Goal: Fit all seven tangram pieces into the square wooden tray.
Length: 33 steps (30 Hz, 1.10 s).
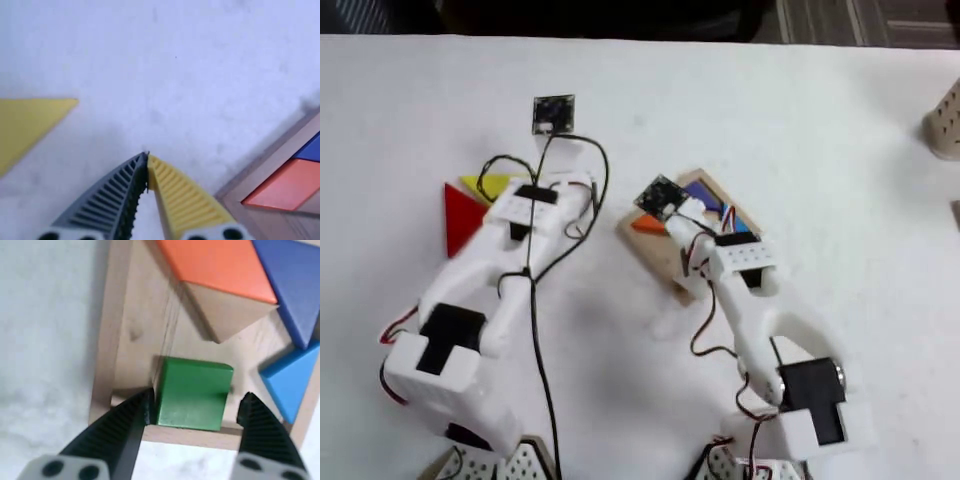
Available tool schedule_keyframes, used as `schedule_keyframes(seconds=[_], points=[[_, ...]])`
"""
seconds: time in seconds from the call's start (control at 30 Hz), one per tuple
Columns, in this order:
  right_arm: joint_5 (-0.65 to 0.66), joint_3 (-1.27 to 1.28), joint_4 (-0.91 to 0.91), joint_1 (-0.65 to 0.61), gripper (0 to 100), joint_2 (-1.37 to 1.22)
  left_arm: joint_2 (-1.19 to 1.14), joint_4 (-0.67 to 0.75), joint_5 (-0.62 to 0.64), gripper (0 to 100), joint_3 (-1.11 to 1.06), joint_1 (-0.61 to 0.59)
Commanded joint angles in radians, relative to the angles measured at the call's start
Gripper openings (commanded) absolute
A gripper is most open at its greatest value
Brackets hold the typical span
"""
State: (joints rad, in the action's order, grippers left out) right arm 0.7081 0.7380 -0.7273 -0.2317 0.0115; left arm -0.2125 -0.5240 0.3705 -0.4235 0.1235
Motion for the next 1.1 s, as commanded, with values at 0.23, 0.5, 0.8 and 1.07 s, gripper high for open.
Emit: schedule_keyframes(seconds=[0.23,0.5,0.8,1.07], points=[[-0.014,-0.094,-0.061,0.001,5.7,-0.056,0.002,0.026,0.003,2,0.054,-0.018],[-0.023,-0.1,-0.074,0.008,5.6,-0.018,0.002,0.026,0.003,2,0.054,-0.018],[-0.18,-0.1,-0.151,0.041,5.7,0.176,0.002,0.026,0.003,2,0.054,-0.018],[-0.259,-0.13,-0.136,0.068,5.7,0.185,0.002,0.025,0.003,2,0.054,-0.018]])
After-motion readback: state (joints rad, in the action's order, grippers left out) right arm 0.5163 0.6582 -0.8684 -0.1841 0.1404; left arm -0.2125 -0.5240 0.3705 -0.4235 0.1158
